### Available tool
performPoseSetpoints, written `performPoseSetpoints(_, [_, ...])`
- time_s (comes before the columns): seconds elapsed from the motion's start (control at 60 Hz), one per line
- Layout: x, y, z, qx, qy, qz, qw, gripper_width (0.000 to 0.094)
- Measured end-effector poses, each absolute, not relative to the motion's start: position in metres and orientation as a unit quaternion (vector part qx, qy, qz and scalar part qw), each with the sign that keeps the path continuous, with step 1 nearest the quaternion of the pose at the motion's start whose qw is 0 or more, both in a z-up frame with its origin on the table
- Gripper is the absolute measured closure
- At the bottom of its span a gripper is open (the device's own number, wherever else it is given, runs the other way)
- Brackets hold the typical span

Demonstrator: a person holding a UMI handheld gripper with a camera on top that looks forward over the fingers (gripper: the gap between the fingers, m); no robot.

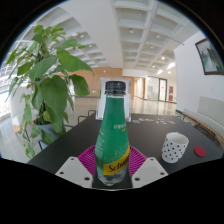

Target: Pour water

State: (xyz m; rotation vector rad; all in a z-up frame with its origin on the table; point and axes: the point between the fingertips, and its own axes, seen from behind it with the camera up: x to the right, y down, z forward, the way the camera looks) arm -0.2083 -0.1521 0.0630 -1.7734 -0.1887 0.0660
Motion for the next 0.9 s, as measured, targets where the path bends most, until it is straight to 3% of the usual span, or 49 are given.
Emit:
performPoseSetpoints(0.1, [-0.219, -0.155, 0.093, -0.761, -0.068, 0.082, 0.640, 0.0544])
performPoseSetpoints(0.267, [-0.233, -0.156, 0.195, -0.701, 0.010, 0.295, 0.649, 0.0546])
performPoseSetpoints(0.367, [-0.242, -0.154, 0.249, -0.651, 0.099, 0.469, 0.588, 0.0545])
performPoseSetpoints(0.5, [-0.206, -0.145, 0.284, -0.536, 0.237, 0.664, 0.464, 0.0546])
performPoseSetpoints(0.683, [-0.137, -0.102, 0.246, -0.388, 0.404, 0.766, 0.315, 0.0545])
performPoseSetpoints(0.817, [-0.109, -0.095, 0.199, -0.351, 0.473, 0.764, 0.265, 0.0546])
performPoseSetpoints(0.9, [-0.111, -0.100, 0.192, -0.361, 0.476, 0.759, 0.260, 0.0548])
